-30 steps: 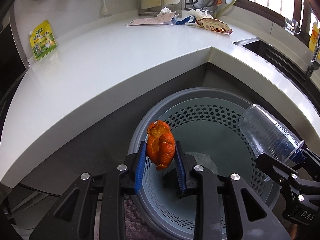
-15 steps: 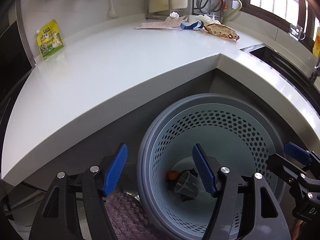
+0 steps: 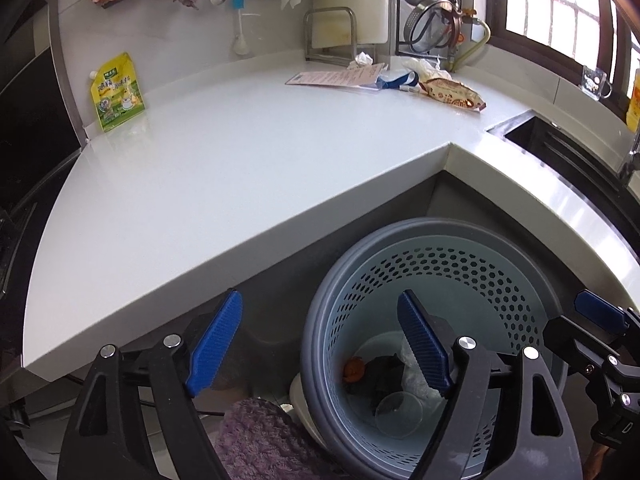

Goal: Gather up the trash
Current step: 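Open the right tool releasing the cup while the left tool releases the peel into the bin, then move both tools back toward the receipt, strap and wrapper on the countertop, then close the right tool on the red-and-white snack wrapper, then lower the left tool onto the pink receipt and close on it, then carry the wrapper and receipt over the grey bin with both tools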

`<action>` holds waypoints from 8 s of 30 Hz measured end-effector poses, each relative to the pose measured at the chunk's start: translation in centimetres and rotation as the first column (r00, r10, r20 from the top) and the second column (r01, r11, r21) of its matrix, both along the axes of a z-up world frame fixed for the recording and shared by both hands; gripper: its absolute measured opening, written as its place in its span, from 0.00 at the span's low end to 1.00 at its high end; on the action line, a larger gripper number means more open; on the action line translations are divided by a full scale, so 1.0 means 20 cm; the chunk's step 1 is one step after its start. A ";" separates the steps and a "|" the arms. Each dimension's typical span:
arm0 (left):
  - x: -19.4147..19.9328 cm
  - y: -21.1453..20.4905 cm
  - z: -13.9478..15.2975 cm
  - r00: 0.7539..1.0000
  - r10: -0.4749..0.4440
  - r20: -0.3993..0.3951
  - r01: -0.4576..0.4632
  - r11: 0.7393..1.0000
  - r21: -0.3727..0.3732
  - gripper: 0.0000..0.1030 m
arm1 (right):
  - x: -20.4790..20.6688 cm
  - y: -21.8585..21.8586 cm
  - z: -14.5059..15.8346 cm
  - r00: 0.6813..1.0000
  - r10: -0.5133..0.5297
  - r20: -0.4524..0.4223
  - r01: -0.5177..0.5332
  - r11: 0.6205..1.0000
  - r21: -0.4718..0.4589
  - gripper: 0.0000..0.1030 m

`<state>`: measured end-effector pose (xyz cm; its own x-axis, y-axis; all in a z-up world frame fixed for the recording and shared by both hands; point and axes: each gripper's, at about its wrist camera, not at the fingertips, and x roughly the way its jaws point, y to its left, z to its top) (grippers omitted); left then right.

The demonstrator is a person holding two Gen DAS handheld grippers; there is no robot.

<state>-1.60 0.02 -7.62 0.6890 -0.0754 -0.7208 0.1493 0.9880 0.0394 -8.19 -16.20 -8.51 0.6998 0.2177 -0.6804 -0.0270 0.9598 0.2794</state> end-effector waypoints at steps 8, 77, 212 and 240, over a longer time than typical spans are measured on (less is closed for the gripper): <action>0.06 0.08 0.14 0.997 0.026 0.070 -0.023 0.999 -0.036 0.86 | 0.03 0.02 0.14 0.997 -0.013 0.070 0.015 0.999 -0.041 0.75; 1.47 -0.41 0.26 0.983 0.181 0.040 -0.179 0.983 -0.042 0.93 | 1.66 -0.56 0.16 0.999 -0.002 -0.041 -0.001 0.997 -0.081 0.22; 0.16 -0.04 0.31 0.998 0.035 0.050 -0.035 0.999 -0.005 0.47 | 0.30 -0.17 0.18 0.995 0.036 0.090 -0.041 0.998 0.057 0.21; -0.08 -0.15 -0.03 0.993 -0.084 -0.080 0.086 0.996 0.017 0.48 | 0.00 -0.11 -0.08 0.999 0.029 -0.039 -0.029 1.000 0.013 0.22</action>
